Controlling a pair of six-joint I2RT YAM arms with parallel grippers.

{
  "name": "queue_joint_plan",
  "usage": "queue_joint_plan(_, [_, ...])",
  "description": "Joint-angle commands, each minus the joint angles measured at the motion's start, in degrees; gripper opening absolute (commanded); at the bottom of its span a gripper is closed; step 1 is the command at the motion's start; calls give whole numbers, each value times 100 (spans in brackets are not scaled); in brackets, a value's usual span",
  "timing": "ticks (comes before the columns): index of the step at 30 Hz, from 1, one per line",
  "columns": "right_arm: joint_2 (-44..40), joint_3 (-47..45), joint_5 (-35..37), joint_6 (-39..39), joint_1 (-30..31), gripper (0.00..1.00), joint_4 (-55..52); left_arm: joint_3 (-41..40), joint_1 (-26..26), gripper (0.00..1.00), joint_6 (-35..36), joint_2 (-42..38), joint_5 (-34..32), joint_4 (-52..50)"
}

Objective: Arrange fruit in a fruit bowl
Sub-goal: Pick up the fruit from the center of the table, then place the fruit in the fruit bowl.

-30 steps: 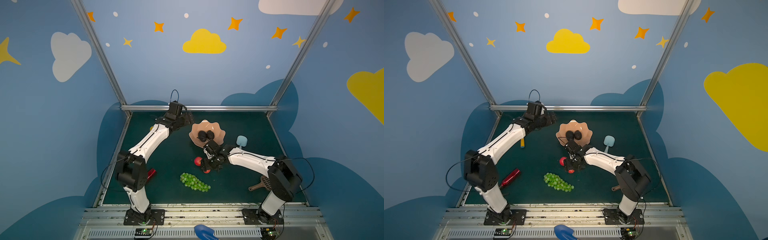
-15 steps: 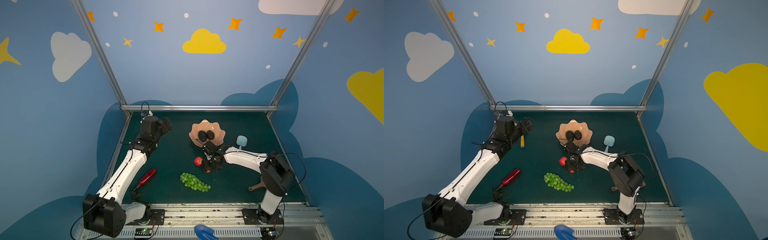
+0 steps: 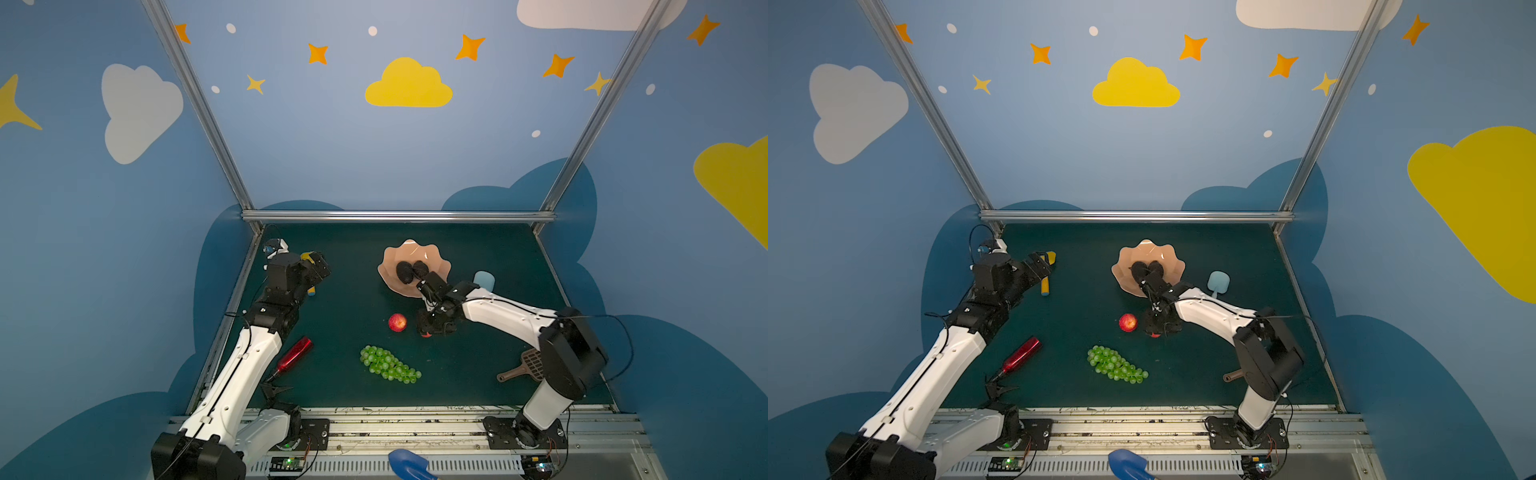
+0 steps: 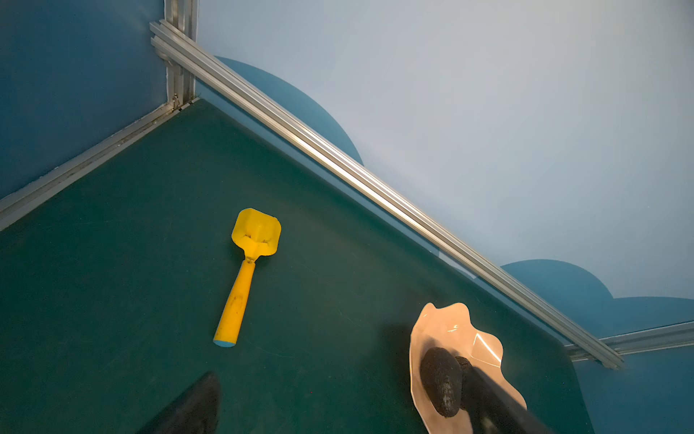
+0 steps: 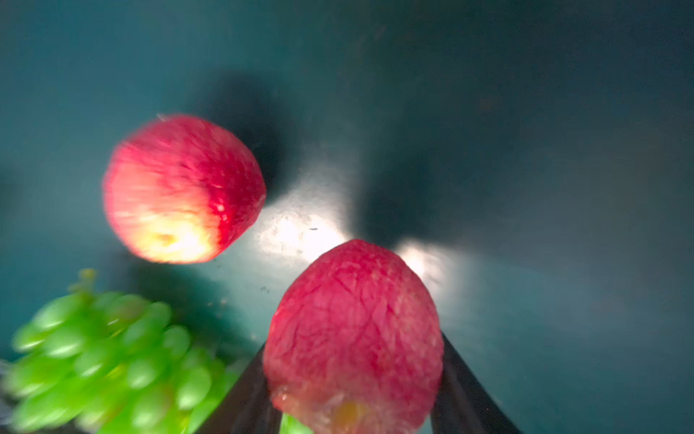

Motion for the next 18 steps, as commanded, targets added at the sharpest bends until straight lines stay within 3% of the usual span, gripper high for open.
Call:
queue_joint_plan(1, [-658, 347, 158, -480, -352, 38, -520, -204, 37, 100, 161, -211, 113, 3])
queue_joint_plan(8, [-371, 955, 912, -1238, -760, 37, 202, -511, 36, 100, 268, -589, 512, -71])
queue_joint_plan(13, [630, 1932, 814, -1484, -869, 38, 206, -606, 28, 100, 443, -781, 1079, -301])
queue_joint_plan(18, [1941, 3416, 538, -1388, -876, 38, -723, -609, 8, 100, 414, -748, 1460, -650])
